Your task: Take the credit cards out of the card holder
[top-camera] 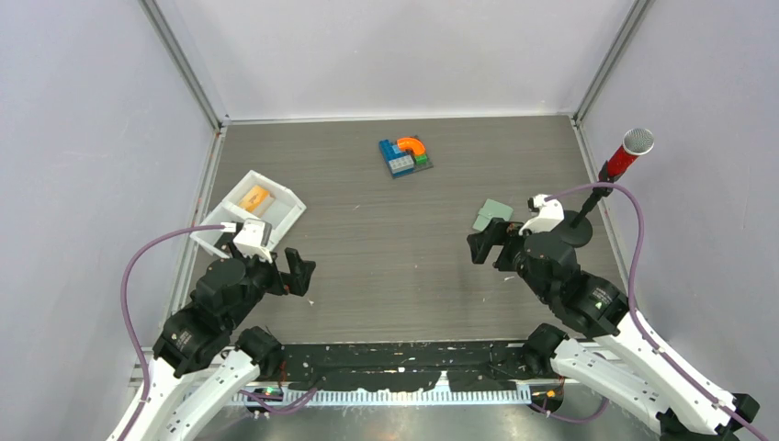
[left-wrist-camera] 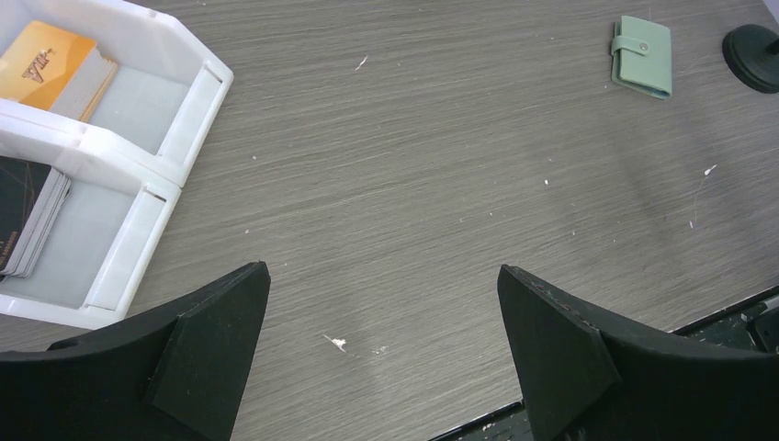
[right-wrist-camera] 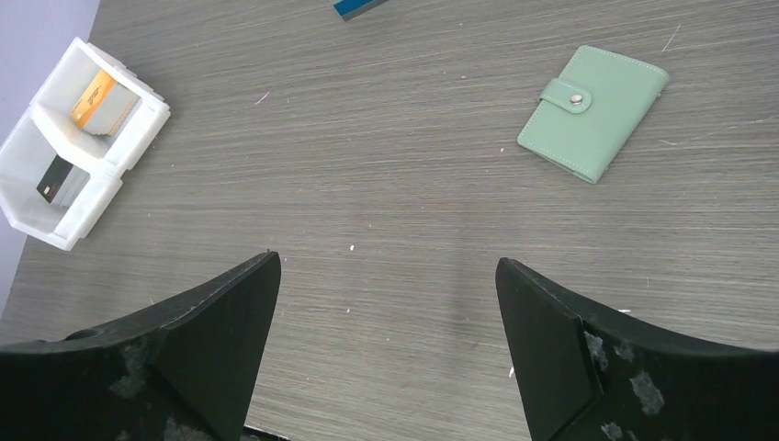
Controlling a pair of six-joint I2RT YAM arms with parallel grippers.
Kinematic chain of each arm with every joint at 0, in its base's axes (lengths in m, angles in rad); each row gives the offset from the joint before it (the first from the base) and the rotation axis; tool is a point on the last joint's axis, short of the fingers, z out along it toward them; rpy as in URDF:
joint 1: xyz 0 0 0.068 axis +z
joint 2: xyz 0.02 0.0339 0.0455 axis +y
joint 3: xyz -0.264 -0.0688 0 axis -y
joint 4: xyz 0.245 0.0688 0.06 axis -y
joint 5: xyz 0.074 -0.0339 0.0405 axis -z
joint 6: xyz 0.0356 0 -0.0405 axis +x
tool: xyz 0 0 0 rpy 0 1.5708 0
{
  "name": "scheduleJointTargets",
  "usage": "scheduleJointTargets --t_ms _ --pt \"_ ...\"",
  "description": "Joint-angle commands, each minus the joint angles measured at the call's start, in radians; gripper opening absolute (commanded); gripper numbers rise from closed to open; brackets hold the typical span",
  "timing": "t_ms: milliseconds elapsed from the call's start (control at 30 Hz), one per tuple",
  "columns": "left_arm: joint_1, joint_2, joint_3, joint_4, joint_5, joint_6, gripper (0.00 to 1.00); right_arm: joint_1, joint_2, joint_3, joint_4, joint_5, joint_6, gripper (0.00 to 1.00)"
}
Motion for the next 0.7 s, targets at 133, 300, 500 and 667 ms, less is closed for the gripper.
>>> scheduleJointTargets --t_ms 133,300,500,667 --pt "0.005 0.006 0.037 0.004 -0.002 -0.001 0.99 0.004 0.012 0.000 0.053 0.048 0.005 0.95" --pt "0.006 -0.013 0.032 0.008 -0.014 -0.002 0.99 0.003 0.027 -0.028 0.090 0.125 -0.042 0.95" --pt "0.006 -0.015 0.029 0.008 -0.010 -0.002 0.99 -0.010 0.190 -0.063 0.198 0.293 -0.108 0.95" --pt "0.005 -0.012 0.031 0.003 -0.007 0.000 0.99 -0.194 0.360 -0.071 0.322 0.167 -0.120 0.90"
